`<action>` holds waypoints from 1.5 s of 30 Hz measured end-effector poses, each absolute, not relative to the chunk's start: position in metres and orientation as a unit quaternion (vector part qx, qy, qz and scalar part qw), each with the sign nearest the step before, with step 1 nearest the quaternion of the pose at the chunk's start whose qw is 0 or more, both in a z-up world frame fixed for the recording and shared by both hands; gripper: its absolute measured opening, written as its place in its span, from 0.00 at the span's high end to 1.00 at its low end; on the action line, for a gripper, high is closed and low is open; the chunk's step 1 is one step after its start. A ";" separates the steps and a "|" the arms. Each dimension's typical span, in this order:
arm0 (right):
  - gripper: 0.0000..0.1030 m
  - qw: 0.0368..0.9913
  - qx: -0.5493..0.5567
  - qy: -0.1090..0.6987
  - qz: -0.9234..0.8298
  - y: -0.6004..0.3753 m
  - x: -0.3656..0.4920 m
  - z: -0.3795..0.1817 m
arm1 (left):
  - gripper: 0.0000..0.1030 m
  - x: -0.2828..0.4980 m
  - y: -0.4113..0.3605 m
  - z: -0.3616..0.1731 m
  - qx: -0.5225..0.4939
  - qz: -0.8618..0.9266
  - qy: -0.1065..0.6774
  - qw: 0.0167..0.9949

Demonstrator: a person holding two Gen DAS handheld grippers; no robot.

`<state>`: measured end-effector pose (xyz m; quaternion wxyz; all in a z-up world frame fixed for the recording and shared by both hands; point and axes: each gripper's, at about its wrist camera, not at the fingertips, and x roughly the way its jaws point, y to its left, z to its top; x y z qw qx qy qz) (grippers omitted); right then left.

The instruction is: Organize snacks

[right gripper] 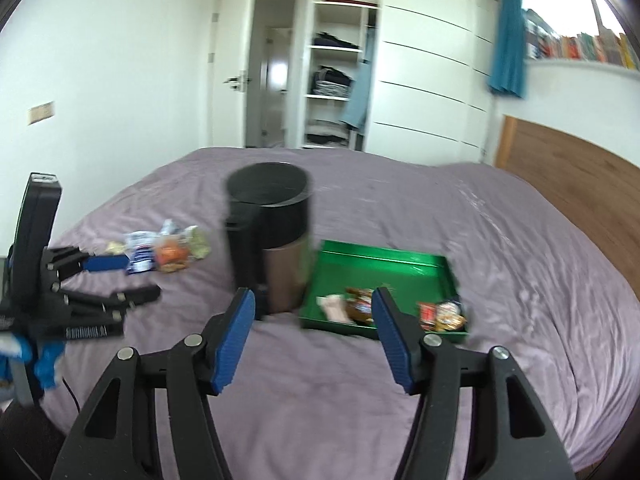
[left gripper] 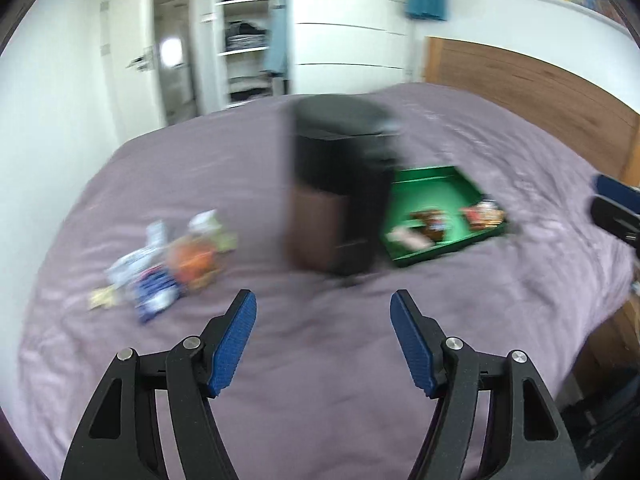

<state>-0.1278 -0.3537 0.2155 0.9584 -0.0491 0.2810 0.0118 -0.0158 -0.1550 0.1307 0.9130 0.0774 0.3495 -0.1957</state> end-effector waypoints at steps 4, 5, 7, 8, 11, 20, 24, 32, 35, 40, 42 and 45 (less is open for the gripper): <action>0.17 0.957 -0.050 0.284 0.039 -0.318 -0.125 0.212 | 0.38 -0.011 -0.084 0.128 0.066 -0.132 0.347 0.926; 0.17 0.956 -0.050 0.286 0.046 -0.309 -0.124 0.210 | 0.38 -0.011 -0.064 0.128 0.063 -0.113 0.346 0.929; 0.17 0.953 -0.054 0.291 0.059 -0.292 -0.123 0.208 | 0.38 -0.012 -0.031 0.129 0.053 -0.082 0.345 0.934; 0.17 0.952 -0.056 0.294 0.065 -0.283 -0.122 0.206 | 0.38 -0.014 -0.019 0.129 0.048 -0.073 0.344 0.935; 0.16 0.947 -0.061 0.304 0.083 -0.261 -0.122 0.203 | 0.37 -0.024 0.015 0.133 0.030 -0.045 0.338 0.939; 0.15 0.939 -0.074 0.311 0.127 -0.200 -0.134 0.200 | 0.34 -0.066 0.048 0.145 0.020 -0.027 0.314 0.949; 0.09 0.937 -0.076 0.311 0.139 -0.181 -0.140 0.199 | 0.34 -0.083 0.053 0.155 0.023 -0.022 0.303 0.952; 0.09 0.935 -0.080 0.311 0.153 -0.156 -0.148 0.198 | 0.33 -0.104 0.060 0.171 0.021 -0.015 0.287 0.957; 0.09 0.935 -0.082 0.312 0.149 -0.152 -0.145 0.199 | 0.29 -0.104 0.064 0.173 0.016 -0.017 0.284 0.959; 0.07 0.934 -0.084 0.322 0.134 -0.146 -0.132 0.194 | 0.28 -0.091 0.068 0.171 0.012 -0.026 0.278 0.960; 0.03 0.933 -0.080 0.328 0.125 -0.145 -0.121 0.189 | 0.28 -0.084 0.069 0.168 0.012 -0.030 0.278 0.960; 0.01 0.932 -0.071 0.337 0.116 -0.143 -0.106 0.180 | 0.28 -0.069 0.071 0.161 0.009 -0.034 0.283 0.959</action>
